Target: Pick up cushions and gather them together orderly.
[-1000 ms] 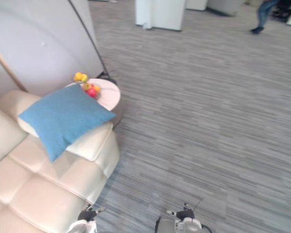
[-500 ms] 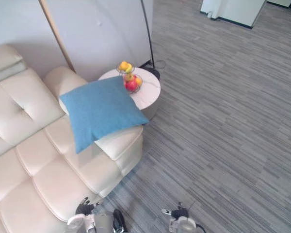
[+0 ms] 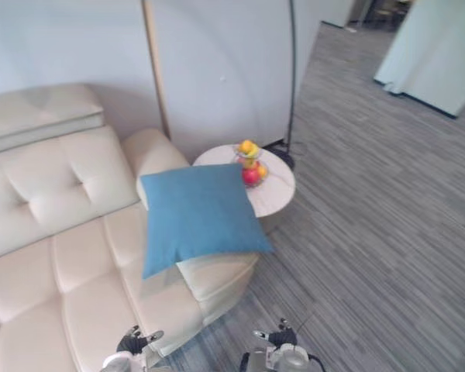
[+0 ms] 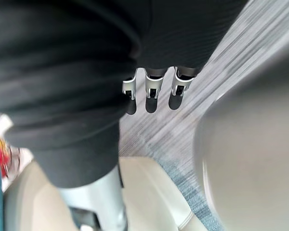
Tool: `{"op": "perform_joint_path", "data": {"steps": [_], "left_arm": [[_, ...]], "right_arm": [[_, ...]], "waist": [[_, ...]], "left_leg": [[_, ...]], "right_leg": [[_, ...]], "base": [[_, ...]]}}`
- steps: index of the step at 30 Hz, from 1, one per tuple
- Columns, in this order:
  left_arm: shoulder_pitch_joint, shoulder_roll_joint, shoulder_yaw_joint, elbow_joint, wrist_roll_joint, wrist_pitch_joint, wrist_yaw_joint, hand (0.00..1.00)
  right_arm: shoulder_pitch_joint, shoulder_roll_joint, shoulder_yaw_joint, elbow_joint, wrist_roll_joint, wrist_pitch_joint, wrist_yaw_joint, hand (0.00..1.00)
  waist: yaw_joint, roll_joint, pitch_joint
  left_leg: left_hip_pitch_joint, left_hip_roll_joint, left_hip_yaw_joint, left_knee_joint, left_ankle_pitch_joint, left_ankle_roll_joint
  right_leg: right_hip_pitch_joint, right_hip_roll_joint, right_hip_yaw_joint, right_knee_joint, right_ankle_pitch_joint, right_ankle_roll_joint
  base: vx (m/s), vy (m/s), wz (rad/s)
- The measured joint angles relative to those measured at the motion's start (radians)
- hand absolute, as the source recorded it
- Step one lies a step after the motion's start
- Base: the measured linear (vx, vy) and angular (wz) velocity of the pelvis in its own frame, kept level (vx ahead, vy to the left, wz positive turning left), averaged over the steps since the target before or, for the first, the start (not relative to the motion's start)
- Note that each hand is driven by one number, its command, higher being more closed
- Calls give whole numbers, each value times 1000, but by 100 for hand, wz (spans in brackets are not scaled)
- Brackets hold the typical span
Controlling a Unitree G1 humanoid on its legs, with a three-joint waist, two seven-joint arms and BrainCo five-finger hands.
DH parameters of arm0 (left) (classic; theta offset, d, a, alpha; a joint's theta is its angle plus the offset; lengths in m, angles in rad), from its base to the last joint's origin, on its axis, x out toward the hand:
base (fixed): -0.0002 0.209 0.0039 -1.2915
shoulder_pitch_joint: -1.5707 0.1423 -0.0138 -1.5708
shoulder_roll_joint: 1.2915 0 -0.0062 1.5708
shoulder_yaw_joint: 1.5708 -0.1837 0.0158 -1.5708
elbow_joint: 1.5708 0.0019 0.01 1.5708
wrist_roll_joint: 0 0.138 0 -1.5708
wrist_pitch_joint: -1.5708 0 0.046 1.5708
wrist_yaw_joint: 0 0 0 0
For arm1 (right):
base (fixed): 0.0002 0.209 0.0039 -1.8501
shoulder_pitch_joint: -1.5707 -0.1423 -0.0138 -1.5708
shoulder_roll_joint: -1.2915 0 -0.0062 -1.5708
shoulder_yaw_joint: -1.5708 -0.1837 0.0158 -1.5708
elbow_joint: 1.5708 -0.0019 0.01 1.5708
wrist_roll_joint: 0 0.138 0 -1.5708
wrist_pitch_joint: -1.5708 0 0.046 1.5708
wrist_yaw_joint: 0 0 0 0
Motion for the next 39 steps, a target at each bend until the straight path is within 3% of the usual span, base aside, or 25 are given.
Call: {"op": "perform_joint_path", "data": {"steps": [1,3,6,7,10,12,15,21,26,32,39], "left_arm": [[1,-11,3,3,4,0,0,0],[0,-17,4,4,10,0,-2,0],[-5,-14,6,-14,12,-2,-4,0],[-5,-15,5,-26,11,-2,-4,0],[-5,-9,6,-34,9,-5,-4,0],[-19,-13,2,-32,8,-4,-2,0],[-23,0,1,-31,8,-2,-1,0],[2,5,2,-26,-4,0,6,0],[0,59,2,-32,-42,0,17,0],[-11,193,2,-212,-83,-8,25,0],[-94,216,-38,-343,-181,-11,46,0]], "right_arm": [[-1,-13,1,1,0,1,0,0],[-1,-14,0,0,1,2,-1,0],[4,-9,2,1,4,7,-1,0],[5,-9,2,1,5,8,-2,0],[4,-9,1,-2,13,7,-10,0],[5,-9,1,-3,15,8,-11,0],[7,9,-7,-2,30,8,-11,0],[18,15,-72,-6,47,6,-32,0],[25,-46,-79,-155,53,9,-42,0],[-34,-194,-121,-399,73,-15,-60,0],[-156,-250,-116,-400,117,-23,-90,0]], "waist": [[-1,23,-11],[-1,33,-7],[1,25,2],[5,16,7],[4,11,6],[1,0,5],[2,-23,0],[1,-15,-24],[-2,-14,-24],[-5,-15,-26],[-7,0,-5]], "left_leg": [[-9,18,-22,-6,4,-7],[-16,43,-42,25,9,-16],[-93,78,-56,207,12,-19],[-136,98,-46,293,21,-35],[-150,135,64,297,4,-11],[-127,101,95,185,6,-20],[-94,61,94,82,6,-19],[-24,1,122,-21,28,5],[-6,-18,144,-83,64,5],[1,-30,144,-198,136,-5],[-74,-30,114,-243,193,-6]], "right_leg": [[15,14,-30,-28,-13,-8],[56,29,-71,-66,-20,-11],[123,40,-114,-112,-26,-20],[143,40,-128,-130,-26,-21],[148,25,-143,-142,-26,-20],[137,10,-151,-162,-6,12],[136,-3,-154,-204,27,27],[186,-25,-126,-284,79,58],[182,-23,-104,-322,111,54],[142,-1,-93,-356,141,29],[74,12,-110,-388,176,5]], "base": [[334,-186,55],[250,-167,55],[94,-85,45],[49,2,34],[18,71,21],[-4,140,29],[-20,151,16],[-28,99,-10],[-42,13,-13],[-51,-50,-7],[-59,-54,5]]}}
